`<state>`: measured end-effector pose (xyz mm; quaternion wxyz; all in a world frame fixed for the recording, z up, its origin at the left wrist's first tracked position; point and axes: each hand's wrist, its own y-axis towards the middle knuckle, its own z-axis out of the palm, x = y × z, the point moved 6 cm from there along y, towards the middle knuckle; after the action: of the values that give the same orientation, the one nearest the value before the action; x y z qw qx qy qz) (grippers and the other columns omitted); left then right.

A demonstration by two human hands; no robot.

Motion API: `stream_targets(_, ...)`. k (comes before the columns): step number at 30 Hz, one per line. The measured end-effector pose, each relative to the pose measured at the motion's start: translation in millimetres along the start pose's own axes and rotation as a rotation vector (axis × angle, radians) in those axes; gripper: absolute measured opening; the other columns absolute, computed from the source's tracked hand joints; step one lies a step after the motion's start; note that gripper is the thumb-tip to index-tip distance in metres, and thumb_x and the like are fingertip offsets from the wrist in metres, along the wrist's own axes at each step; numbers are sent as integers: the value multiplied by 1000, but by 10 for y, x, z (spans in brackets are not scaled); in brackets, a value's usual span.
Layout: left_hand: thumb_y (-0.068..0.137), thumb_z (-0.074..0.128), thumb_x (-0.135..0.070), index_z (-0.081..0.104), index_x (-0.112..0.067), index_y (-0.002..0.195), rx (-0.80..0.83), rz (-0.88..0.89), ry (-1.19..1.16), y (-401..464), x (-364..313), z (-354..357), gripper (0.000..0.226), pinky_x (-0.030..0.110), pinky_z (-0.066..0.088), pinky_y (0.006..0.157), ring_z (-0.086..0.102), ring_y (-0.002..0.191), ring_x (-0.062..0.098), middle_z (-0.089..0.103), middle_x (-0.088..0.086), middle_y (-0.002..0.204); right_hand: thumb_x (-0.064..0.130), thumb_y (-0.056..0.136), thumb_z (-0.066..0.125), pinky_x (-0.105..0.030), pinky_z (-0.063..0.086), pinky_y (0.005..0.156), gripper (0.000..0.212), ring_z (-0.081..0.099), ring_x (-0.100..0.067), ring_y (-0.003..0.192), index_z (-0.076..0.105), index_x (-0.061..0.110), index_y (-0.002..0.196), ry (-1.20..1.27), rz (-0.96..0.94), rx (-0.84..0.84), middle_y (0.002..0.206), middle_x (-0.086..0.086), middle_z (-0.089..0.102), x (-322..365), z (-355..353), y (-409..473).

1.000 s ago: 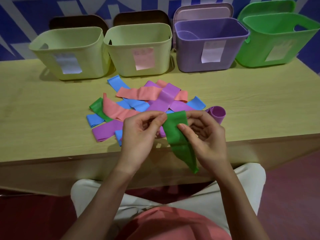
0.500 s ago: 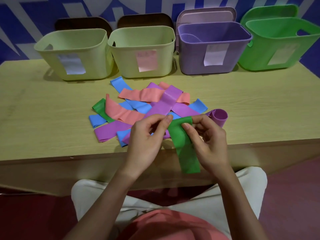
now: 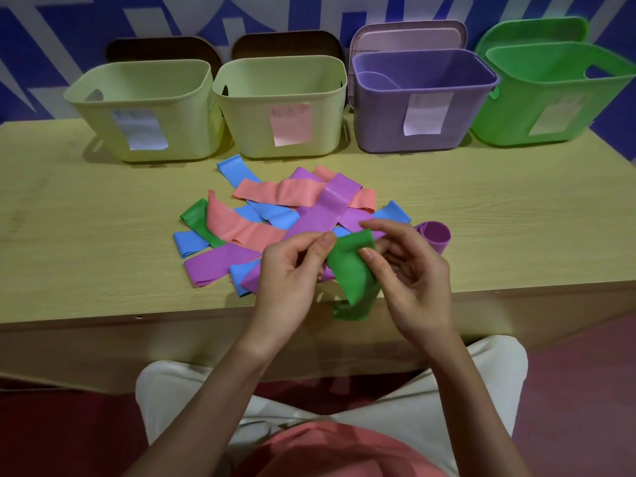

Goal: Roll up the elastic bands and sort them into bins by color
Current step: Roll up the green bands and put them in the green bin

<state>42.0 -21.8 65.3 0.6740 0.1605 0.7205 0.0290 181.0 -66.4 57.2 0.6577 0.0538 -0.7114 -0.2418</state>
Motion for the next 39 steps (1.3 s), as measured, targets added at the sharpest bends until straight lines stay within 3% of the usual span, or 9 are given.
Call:
stream_targets(4,93,53,-31,45,5,59,31,-21,11,-17,33,39,50,16,29,50,32,51,5,35,0,53,7,85,62,-20,48,68,20,55,-7,68,58,23,96,-57,-3,-29,75,-2,59,-2,-21,18)
stream_targets(7,94,51,-34,49,-3,61,67,-2,56,-16,54,48,45,19,29,52,34,51,2,38,-8,51,10,86,61,-17,45,63,17,52,-5,64,57,25,91,-79,15,-29,67,-2,55,-30,-28,21)
stream_targets(10,91,55,-31,68,-12,86,84,7,65,-17,84,30,23,22,43,62,55,66,5,64,-3,72,13,86,60,-21,44,60,13,53,-10,63,56,24,90,-114,33,-20,71,-12,56,-76,-37,15)
stream_targets(13,85,59,-34,68,-27,87,97,60,137,-10,73,6,12,28,50,71,62,76,13,67,-4,83,15,86,60,-26,45,59,10,54,-21,61,56,24,90,-121,40,-36,74,-12,57,-111,-49,22)
stream_targets(16,84,61,-28,69,-28,84,19,69,160,3,70,-16,8,31,51,70,63,74,12,68,-7,79,19,86,62,-23,46,60,10,54,-12,62,57,24,93,-68,64,-35,70,-9,57,-153,-6,22)
stream_targets(25,92,56,-5,64,-16,72,-59,-23,80,14,50,-39,24,7,35,57,48,54,-7,53,-21,49,14,84,65,-25,49,68,24,56,-9,71,61,30,101,-60,56,-12,74,-3,62,-152,28,52)
stream_targets(31,89,55,-27,54,1,61,8,-6,65,7,50,-16,40,23,31,52,36,55,8,36,4,52,17,84,64,-19,47,65,11,55,-3,67,64,24,94,-152,46,-16,78,3,64,-163,-20,52)
stream_targets(35,89,64,-26,69,-18,77,52,-32,98,-2,99,-27,15,17,45,62,55,61,0,62,-13,63,20,85,65,-21,47,65,13,54,-4,66,67,13,95,-168,92,20,75,2,64,-213,-47,54)
stream_targets(39,81,65,-29,73,-16,92,33,-8,166,11,133,-35,19,42,54,73,66,75,21,72,-2,81,18,85,64,-26,48,64,7,56,-8,68,66,20,91,-104,93,26,76,-4,65,-176,-29,70)
